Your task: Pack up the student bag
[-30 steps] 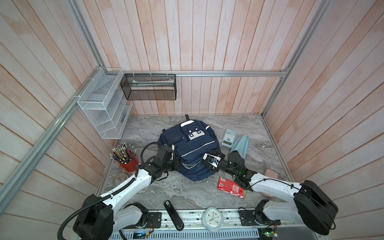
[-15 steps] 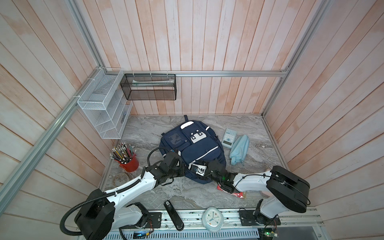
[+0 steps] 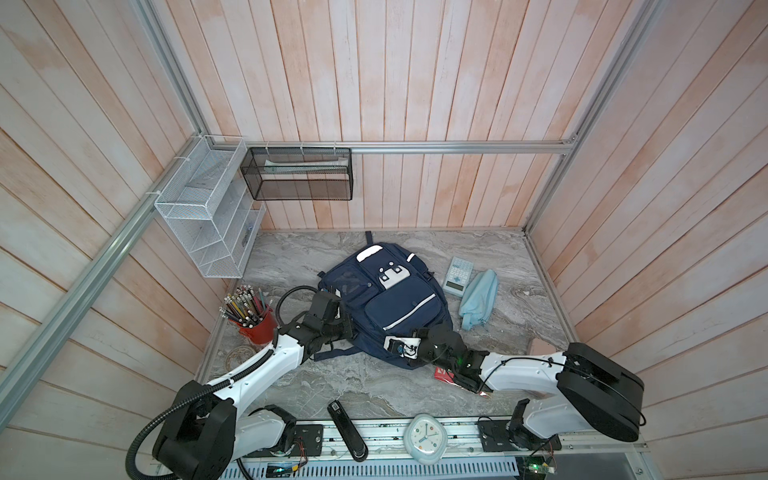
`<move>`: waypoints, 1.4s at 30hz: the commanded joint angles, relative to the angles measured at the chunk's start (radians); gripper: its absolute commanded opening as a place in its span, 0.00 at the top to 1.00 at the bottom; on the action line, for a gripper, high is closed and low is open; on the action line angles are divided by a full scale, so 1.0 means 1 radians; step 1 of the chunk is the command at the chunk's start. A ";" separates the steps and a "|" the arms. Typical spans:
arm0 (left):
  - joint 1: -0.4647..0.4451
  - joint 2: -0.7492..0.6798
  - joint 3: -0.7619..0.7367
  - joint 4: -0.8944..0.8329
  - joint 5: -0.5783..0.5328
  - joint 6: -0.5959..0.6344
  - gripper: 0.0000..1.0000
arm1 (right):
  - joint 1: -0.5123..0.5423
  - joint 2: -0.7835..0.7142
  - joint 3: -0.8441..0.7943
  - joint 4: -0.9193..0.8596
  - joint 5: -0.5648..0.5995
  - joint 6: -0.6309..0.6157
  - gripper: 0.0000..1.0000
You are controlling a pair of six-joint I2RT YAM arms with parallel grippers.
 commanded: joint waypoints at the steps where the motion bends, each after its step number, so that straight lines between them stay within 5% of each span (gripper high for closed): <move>1: 0.046 0.034 0.048 0.019 -0.119 0.043 0.95 | -0.014 -0.023 -0.025 -0.008 -0.058 -0.031 1.00; 4: 0.040 0.033 0.054 0.047 -0.062 0.049 0.92 | -0.016 -0.041 -0.020 0.015 -0.086 -0.010 0.98; 6: 0.016 0.016 0.074 0.038 -0.052 0.052 0.81 | -0.016 -0.052 0.009 0.001 -0.070 0.057 0.68; 10: -0.053 -0.036 0.130 -0.040 -0.098 0.041 0.49 | -0.016 -0.135 0.004 0.015 0.045 0.212 0.33; 12: -0.089 -0.070 0.159 -0.062 -0.102 0.037 0.31 | -0.017 -0.206 -0.007 0.003 0.147 0.313 0.02; 16: -0.230 -0.028 0.276 -0.093 -0.127 0.143 0.12 | -0.070 -0.344 -0.003 -0.093 0.393 0.600 0.02; 22: -0.410 0.235 0.435 -0.066 -0.115 0.340 0.10 | -0.438 -0.456 0.086 -0.438 0.273 0.998 0.02; 26: -0.482 0.438 0.536 -0.099 -0.165 0.473 0.15 | -0.674 -0.443 0.121 -0.536 0.101 1.067 0.04; 31: -0.487 0.590 0.628 -0.157 -0.267 0.507 0.28 | -0.808 -0.442 0.127 -0.555 0.038 1.055 0.04; 36: -0.488 0.659 0.664 -0.167 -0.363 0.533 0.29 | -0.888 -0.420 0.084 -0.478 -0.010 1.069 0.04; 42: -0.488 0.660 0.689 -0.144 -0.329 0.492 1.00 | -0.919 -0.194 0.111 -0.421 0.039 1.129 0.10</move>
